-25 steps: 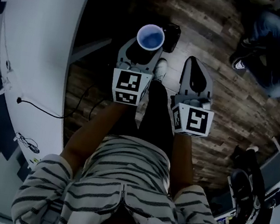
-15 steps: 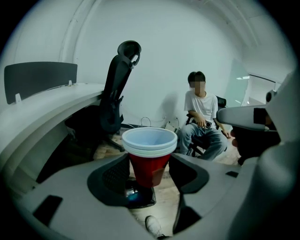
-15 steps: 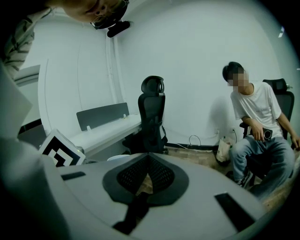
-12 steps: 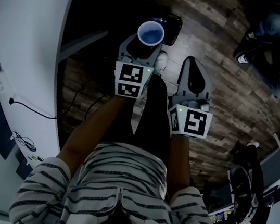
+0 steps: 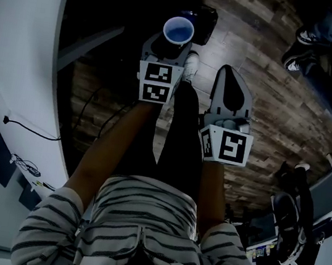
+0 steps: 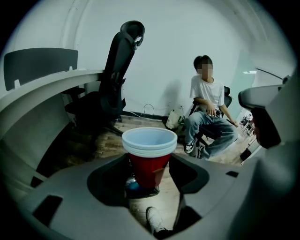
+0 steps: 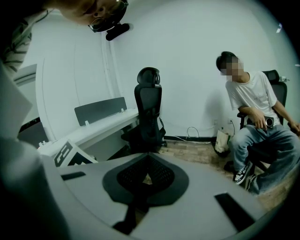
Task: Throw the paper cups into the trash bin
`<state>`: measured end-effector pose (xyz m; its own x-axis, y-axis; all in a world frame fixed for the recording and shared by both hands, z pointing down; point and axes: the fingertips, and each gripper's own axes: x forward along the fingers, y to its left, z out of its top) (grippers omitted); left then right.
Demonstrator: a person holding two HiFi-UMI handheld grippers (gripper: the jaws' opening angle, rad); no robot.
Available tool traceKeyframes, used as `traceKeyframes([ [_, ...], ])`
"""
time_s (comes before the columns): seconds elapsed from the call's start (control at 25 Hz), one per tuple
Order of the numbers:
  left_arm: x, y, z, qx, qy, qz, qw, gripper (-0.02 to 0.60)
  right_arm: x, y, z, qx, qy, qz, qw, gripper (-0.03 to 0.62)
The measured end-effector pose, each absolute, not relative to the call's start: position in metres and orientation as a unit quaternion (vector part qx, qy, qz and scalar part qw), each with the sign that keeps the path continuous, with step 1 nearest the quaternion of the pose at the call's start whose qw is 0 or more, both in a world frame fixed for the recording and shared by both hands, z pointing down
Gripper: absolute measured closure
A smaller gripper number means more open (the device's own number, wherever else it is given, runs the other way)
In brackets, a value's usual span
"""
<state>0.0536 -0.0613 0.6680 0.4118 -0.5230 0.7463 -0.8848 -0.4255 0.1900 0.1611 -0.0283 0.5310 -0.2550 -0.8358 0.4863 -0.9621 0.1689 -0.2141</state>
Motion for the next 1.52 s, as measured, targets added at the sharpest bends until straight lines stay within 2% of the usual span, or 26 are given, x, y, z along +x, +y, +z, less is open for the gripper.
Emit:
traceKeyframes([
  [1.52,0.055,-0.059,0.836,0.741,-0.428,0.376,0.357,0.302,0.158,0.011,0.607,0.593,-0.734,0.299,0.145,0.585],
])
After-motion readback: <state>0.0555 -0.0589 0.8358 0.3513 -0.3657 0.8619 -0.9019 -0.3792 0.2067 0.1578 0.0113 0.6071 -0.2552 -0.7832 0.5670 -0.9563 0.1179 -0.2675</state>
